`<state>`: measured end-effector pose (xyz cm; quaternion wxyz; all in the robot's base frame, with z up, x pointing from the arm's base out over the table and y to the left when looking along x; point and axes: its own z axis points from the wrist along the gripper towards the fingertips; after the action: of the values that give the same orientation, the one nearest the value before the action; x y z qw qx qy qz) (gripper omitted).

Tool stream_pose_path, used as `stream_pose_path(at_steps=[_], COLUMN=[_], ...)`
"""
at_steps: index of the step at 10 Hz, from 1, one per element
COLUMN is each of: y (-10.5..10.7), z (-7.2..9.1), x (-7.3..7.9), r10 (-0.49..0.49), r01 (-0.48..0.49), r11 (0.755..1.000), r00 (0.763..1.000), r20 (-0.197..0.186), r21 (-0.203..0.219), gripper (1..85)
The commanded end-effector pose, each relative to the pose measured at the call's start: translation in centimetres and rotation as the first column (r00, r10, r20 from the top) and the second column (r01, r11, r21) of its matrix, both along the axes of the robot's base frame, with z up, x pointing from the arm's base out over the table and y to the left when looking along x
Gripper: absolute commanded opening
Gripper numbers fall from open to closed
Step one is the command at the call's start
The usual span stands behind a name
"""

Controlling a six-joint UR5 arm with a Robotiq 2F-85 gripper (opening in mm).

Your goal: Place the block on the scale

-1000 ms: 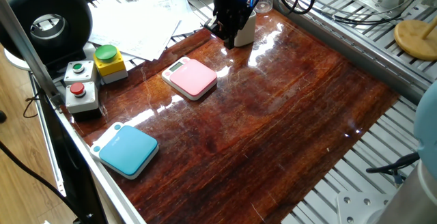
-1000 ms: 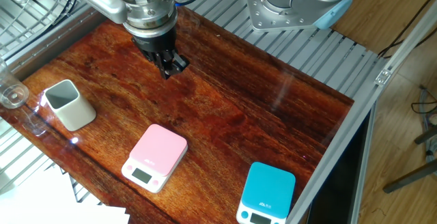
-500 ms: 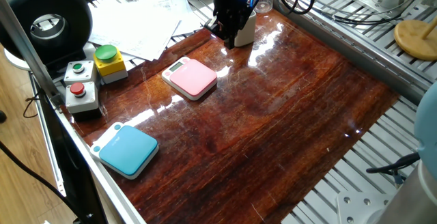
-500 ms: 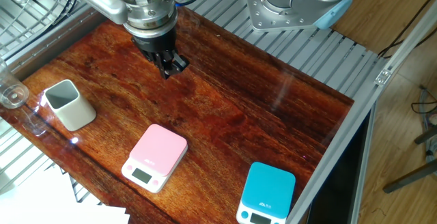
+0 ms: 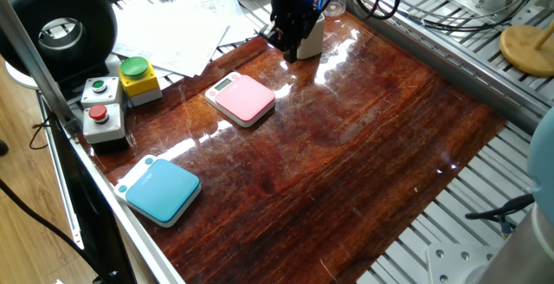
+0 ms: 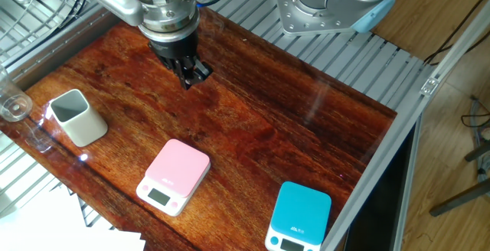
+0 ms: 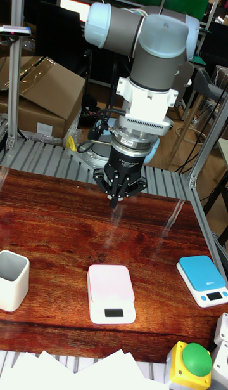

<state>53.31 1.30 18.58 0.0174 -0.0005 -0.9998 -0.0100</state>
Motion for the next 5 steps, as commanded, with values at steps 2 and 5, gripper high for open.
stream_pose_path(at_steps=[2,5], y=[0.9,-1.1], z=[0.0,0.6], x=[-0.5,-1.2], r10=[-0.031,0.014], r01=[0.030,-0.013], r11=[0.998,0.997], r00=[1.000,1.000], r20=[0.001,-0.012], r21=[0.060,0.074], gripper=[1.0,1.0])
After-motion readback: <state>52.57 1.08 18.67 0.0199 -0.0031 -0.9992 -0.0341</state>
